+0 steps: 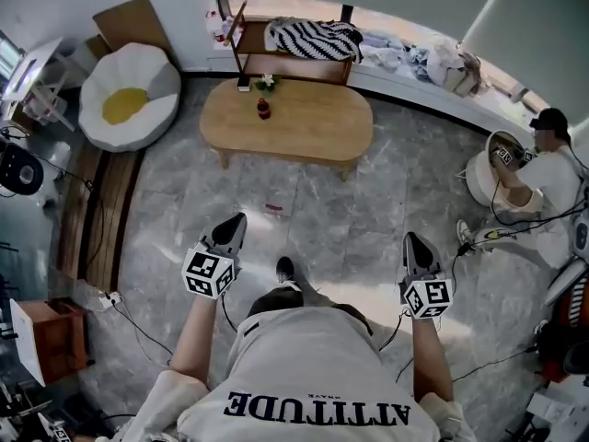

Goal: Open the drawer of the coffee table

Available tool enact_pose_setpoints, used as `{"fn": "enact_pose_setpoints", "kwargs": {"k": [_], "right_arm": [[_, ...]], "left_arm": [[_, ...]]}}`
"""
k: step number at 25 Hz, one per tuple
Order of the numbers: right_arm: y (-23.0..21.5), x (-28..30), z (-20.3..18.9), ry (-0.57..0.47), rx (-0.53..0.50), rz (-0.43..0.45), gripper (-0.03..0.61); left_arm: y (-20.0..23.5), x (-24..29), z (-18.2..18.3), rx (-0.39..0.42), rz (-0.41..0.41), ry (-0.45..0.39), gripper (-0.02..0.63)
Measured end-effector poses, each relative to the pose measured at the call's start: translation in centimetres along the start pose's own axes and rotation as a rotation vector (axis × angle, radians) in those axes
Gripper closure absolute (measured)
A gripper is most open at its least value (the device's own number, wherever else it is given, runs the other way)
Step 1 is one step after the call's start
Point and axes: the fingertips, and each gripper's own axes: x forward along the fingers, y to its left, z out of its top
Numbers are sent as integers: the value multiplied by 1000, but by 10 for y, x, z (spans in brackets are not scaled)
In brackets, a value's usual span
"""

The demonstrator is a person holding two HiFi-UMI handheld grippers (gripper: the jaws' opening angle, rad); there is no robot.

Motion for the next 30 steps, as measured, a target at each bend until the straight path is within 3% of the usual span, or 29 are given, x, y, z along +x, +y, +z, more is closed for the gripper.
{"fn": "enact_pose_setpoints", "kwargs": {"k": [8, 16, 23, 30], "right_arm": [[20, 69, 17, 13, -22, -17, 558], [38, 112, 34, 4, -33, -26, 558], [31, 118, 34, 33, -34, -54, 558], [-3, 133, 26, 49, -17, -50, 558]], "left_arm": [[68, 39, 14, 66, -37, 19, 592], [114, 61, 21, 72, -69, 24, 592], [126, 76, 23, 40, -71, 21, 592], [116, 106, 27, 23, -60, 29, 592]]}}
